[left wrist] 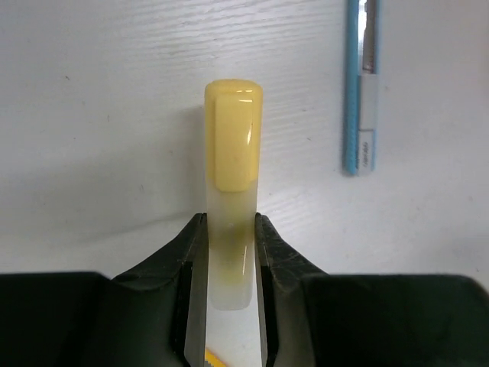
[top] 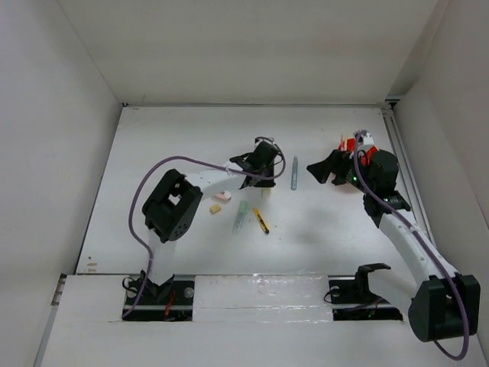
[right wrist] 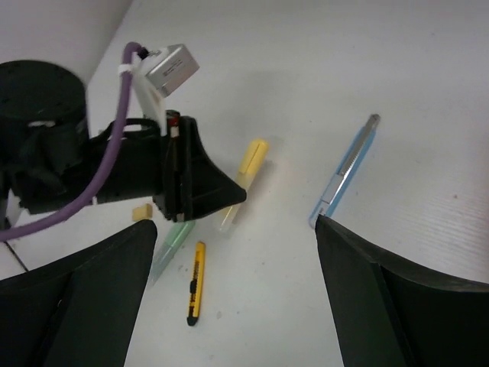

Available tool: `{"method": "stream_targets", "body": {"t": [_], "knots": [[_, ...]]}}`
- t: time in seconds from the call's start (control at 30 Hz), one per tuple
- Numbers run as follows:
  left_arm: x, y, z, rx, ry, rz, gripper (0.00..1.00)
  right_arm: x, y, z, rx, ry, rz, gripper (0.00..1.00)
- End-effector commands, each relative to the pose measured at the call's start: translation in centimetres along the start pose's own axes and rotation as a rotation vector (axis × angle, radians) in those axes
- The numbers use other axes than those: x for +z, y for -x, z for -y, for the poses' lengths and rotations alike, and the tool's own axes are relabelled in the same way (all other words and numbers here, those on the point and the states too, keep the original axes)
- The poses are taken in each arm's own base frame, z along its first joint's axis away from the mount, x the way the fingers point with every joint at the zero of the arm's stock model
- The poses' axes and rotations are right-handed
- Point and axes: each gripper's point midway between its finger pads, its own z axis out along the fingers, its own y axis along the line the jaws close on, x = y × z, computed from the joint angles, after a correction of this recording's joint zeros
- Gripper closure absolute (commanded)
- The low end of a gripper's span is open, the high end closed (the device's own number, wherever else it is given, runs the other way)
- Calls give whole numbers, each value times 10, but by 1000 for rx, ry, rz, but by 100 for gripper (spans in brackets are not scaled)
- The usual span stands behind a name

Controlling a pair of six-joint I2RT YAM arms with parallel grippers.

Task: Sort the stationery into containers
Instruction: Pick up the pen from the center of the board, then place the pen in the storage box.

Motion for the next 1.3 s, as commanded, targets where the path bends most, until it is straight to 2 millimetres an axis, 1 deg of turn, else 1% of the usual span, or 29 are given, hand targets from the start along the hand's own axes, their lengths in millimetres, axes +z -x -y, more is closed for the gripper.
{"method": "stream_targets", "body": {"t": [0.0,0.03,0.07,0.1,0.13,0.23,0.3,0.37,0.4,0.43,0.5,0.57,0.6,0.63,0.67,0.7,0.73,0.83,0.93,0.97,1.0,1.03,1.07,1.1,1.13,1.17,1.2,1.23,1.27], "knots": [[-55,45,51,131,-233,234,100,12,39,-23,-20,115,96,9],[-73,55,55,147,-261,285,100,16,47,-25,-9,123,110,9],[-82,59,66,149,-310,324,100,20,49,-23,-8,123,109,11],[-83,52,63,151,-323,322,100,25,48,-25,10,130,97,11],[-96,58,68,149,-359,349,100,31,51,-21,24,117,99,11],[-112,59,75,160,-437,398,100,44,45,-15,42,89,94,11],[-132,66,85,162,-509,450,100,48,51,-28,46,153,115,11],[-139,62,89,172,-546,446,100,52,51,-34,70,209,130,11],[-142,64,93,176,-571,457,100,53,49,-40,71,240,124,11],[-143,63,95,190,-582,453,100,53,53,-42,70,248,136,11],[-147,63,99,196,-603,451,100,54,52,-47,73,270,135,11],[-149,62,103,204,-626,447,100,57,48,-48,77,274,123,11],[-149,62,103,204,-627,447,100,57,52,-50,72,278,130,11],[-151,64,104,203,-632,457,100,60,49,-47,79,273,121,12],[-151,64,104,203,-632,457,100,60,47,-52,87,282,114,12],[-151,64,104,195,-634,454,100,66,44,-51,93,277,104,13],[-151,64,104,195,-634,454,100,69,39,-48,103,268,88,16],[-157,67,107,198,-654,467,100,79,24,-55,124,284,40,26],[-158,64,109,214,-667,461,100,86,18,-65,125,314,26,38],[-160,61,112,224,-689,448,100,86,22,-67,117,322,38,50],[-162,61,114,228,-702,450,100,85,23,-69,111,334,42,58],[-162,61,114,238,-700,454,100,87,23,-75,104,355,39,73],[-158,58,114,242,-704,441,100,87,28,-78,95,364,52,92],[-158,58,114,242,-705,441,100,86,27,-79,94,371,47,100],[-156,56,113,251,-697,433,98,86,30,-74,95,361,54,100],[-156,56,113,251,-697,433,82,83,39,-75,70,369,74,100],[-155,55,111,251,-692,425,53,82,41,-69,53,357,85,100],[-159,58,109,244,-677,440,23,81,49,-56,47,327,106,100],[-159,58,109,243,-677,440,0,80,58,-49,31,313,128,100]]}}
